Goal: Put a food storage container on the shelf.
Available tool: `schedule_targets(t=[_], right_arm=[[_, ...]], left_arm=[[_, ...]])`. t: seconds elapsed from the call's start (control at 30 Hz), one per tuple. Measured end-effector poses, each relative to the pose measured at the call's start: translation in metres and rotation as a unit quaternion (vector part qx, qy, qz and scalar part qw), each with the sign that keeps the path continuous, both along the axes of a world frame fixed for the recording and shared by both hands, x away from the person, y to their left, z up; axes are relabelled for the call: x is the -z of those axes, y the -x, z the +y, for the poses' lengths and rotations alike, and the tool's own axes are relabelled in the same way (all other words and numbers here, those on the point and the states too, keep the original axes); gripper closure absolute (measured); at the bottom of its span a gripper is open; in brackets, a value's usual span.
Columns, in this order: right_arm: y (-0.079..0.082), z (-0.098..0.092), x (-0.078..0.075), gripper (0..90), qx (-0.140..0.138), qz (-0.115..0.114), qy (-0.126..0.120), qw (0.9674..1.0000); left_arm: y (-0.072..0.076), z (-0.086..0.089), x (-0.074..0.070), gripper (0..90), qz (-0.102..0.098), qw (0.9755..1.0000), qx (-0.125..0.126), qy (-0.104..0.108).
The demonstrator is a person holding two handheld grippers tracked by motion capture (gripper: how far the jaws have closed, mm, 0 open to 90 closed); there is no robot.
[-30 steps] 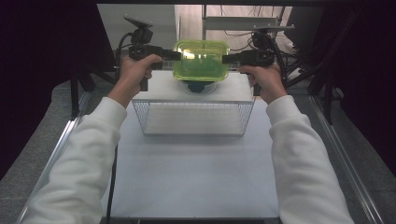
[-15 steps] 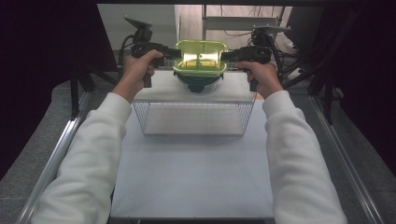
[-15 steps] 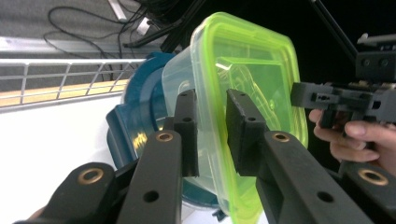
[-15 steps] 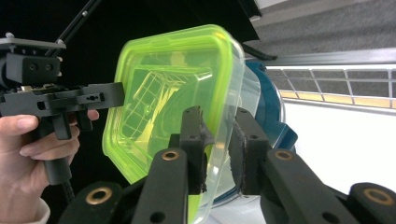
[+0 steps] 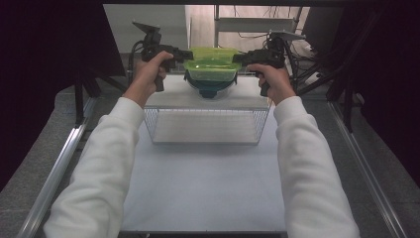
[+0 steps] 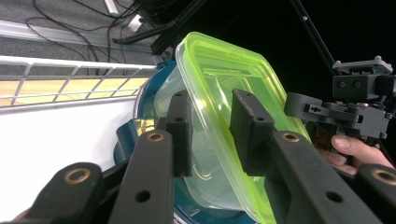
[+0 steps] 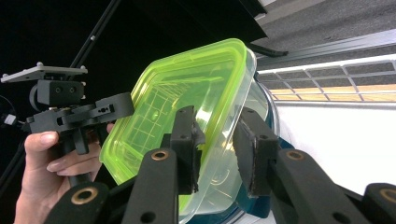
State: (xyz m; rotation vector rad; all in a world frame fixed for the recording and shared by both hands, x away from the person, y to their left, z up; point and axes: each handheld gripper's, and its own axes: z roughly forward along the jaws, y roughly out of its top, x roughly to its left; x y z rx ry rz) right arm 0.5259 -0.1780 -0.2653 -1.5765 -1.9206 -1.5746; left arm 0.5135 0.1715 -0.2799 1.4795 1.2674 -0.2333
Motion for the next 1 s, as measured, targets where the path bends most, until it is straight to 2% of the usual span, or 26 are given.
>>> schedule_targets(t=[0.03, 0.1, 0.13, 0.17, 0.2, 0.23, 0.27, 0.3, 0.37, 0.47, 0.53, 0.57, 0.6, 0.63, 0.7, 0.73, 0.8, 0.87, 1.0], right_arm=[[0.000, 0.000, 0.000, 68.3, 0.000, 0.000, 0.000, 1.0000], [0.000, 0.001, 0.001, 64.8, -0.003, 0.001, 0.000, 1.0000], [0.001, 0.002, 0.001, 51.4, 0.002, -0.005, 0.004, 1.0000], [0.001, 0.002, 0.001, 51.4, 0.002, -0.005, 0.004, 1.0000], [0.003, 0.003, 0.000, 41.1, 0.013, -0.024, 0.013, 0.9995], [0.003, 0.003, 0.000, 41.1, 0.013, -0.024, 0.013, 0.9995], [0.006, 0.003, -0.002, 33.8, 0.022, -0.039, 0.019, 0.9988], [0.006, 0.003, -0.002, 33.8, 0.022, -0.039, 0.019, 0.9988], [0.009, 0.000, -0.004, 29.7, 0.022, -0.053, 0.020, 0.9982], [0.019, -0.003, -0.008, 25.8, 0.014, -0.085, 0.028, 0.9959], [0.030, -0.009, -0.008, 24.0, -0.006, -0.115, 0.035, 0.9928], [0.034, -0.011, -0.007, 23.8, -0.012, -0.124, 0.042, 0.9913], [0.038, -0.014, -0.005, 23.7, -0.016, -0.131, 0.049, 0.9900], [0.038, -0.014, -0.005, 23.7, -0.016, -0.131, 0.049, 0.9900], [0.048, -0.022, -0.001, 23.4, -0.020, -0.151, 0.059, 0.9866], [0.058, -0.030, 0.003, 23.3, -0.023, -0.160, 0.064, 0.9849], [0.062, -0.033, 0.005, 23.3, -0.024, -0.161, 0.063, 0.9846], [0.072, -0.040, 0.010, 23.2, -0.031, -0.171, 0.073, 0.9821], [0.096, -0.053, 0.022, 23.3, -0.039, -0.187, 0.095, 0.9771]], left_arm=[[0.000, 0.000, 0.000, 68.7, 0.000, 1.0000, -0.001, 0.000], [0.000, -0.001, 0.000, 62.7, -0.003, 1.0000, -0.006, -0.004], [0.001, -0.003, 0.000, 53.0, -0.007, 0.9999, -0.012, -0.010], [0.001, -0.003, 0.000, 47.9, -0.007, 0.9999, -0.012, -0.010], [0.003, -0.006, -0.002, 42.1, -0.018, 0.9992, -0.023, -0.027], [0.003, -0.006, -0.002, 39.7, -0.018, 0.9992, -0.023, -0.027], [0.006, -0.006, -0.004, 36.9, -0.035, 0.9981, -0.031, -0.039], [0.006, -0.006, -0.004, 34.2, -0.035, 0.9981, -0.031, -0.039], [0.014, -0.005, -0.009, 31.8, -0.063, 0.9950, -0.051, -0.059], [0.025, -0.002, -0.012, 27.0, -0.086, 0.9932, -0.053, -0.058], [0.034, 0.001, -0.013, 25.6, -0.101, 0.9917, -0.049, -0.062], [0.043, 0.005, -0.013, 25.5, -0.116, 0.9896, -0.046, -0.072], [0.043, 0.005, -0.013, 25.4, -0.116, 0.9896, -0.046, -0.072], [0.049, 0.008, -0.012, 25.4, -0.123, 0.9887, -0.044, -0.074], [0.061, 0.013, -0.009, 25.2, -0.138, 0.9867, -0.045, -0.073], [0.069, 0.017, -0.005, 25.0, -0.149, 0.9847, -0.047, -0.077], [0.081, 0.021, 0.000, 24.8, -0.158, 0.9833, -0.044, -0.080], [0.097, 0.025, 0.006, 24.8, -0.169, 0.9810, -0.039, -0.087], [0.125, 0.029, 0.017, 24.3, -0.181, 0.9788, -0.024, -0.094]])
